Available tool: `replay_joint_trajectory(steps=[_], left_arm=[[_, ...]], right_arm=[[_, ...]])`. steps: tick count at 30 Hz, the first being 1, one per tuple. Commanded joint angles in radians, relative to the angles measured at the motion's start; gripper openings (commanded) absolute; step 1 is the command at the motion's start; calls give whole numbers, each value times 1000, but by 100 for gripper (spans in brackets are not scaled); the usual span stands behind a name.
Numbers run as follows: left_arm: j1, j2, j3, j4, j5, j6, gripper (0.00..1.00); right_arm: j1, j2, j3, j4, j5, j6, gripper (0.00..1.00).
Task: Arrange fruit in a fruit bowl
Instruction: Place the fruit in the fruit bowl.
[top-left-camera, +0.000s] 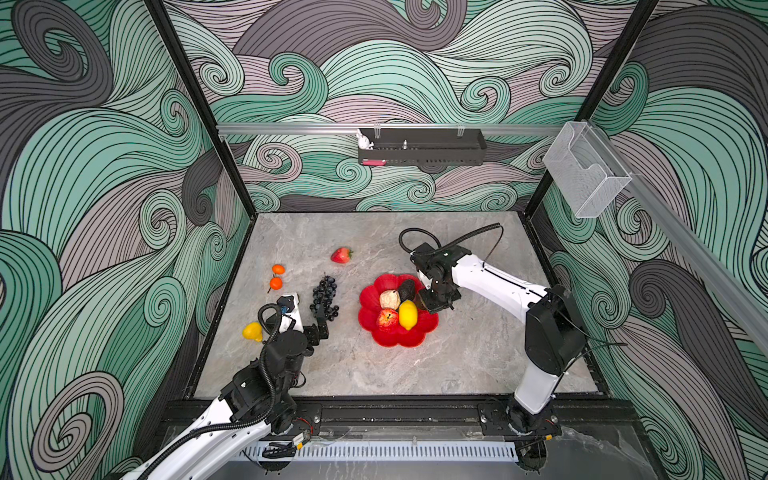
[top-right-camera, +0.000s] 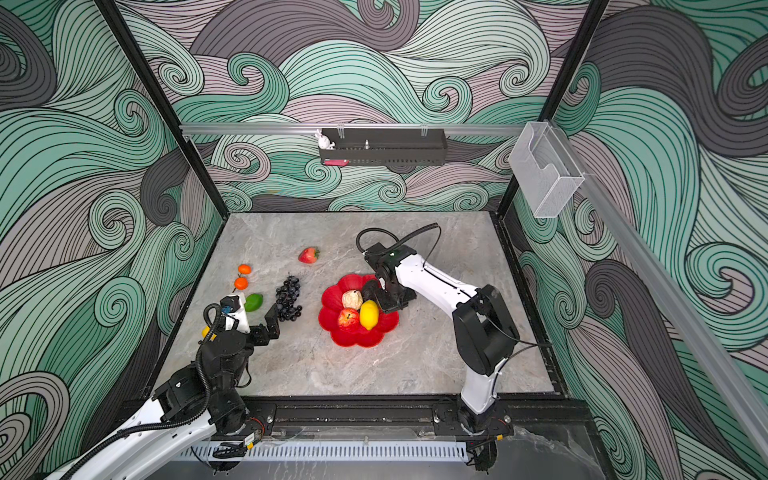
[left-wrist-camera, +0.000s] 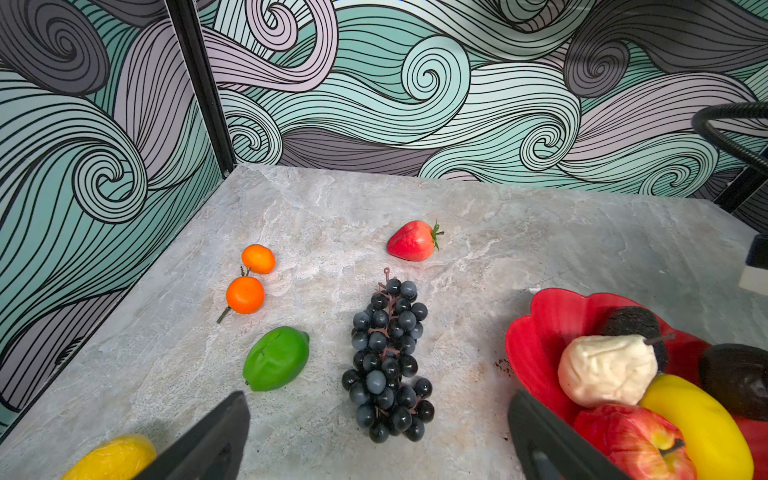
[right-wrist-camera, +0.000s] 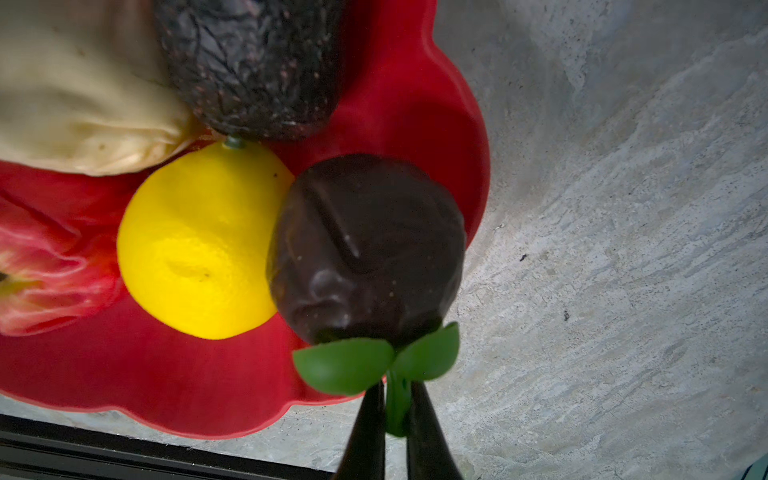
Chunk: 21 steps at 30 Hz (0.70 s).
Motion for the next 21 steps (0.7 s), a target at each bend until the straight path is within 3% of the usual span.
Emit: replay_joint_trajectory(steps=[1, 8, 16, 21], left_arm=[[4, -1, 2, 14, -15, 13, 99], [4, -3, 2, 13, -13, 12, 99], [4, -4, 2, 13, -12, 11, 99], [4, 1, 2, 14, -10, 12, 99]], right_arm=[[-6, 25, 33, -25, 6, -2, 1], [-5, 54, 55, -26, 12, -5, 6], [-5, 55, 57, -25, 46, -3, 22], [-4, 53, 62, -26, 59, -4, 24]])
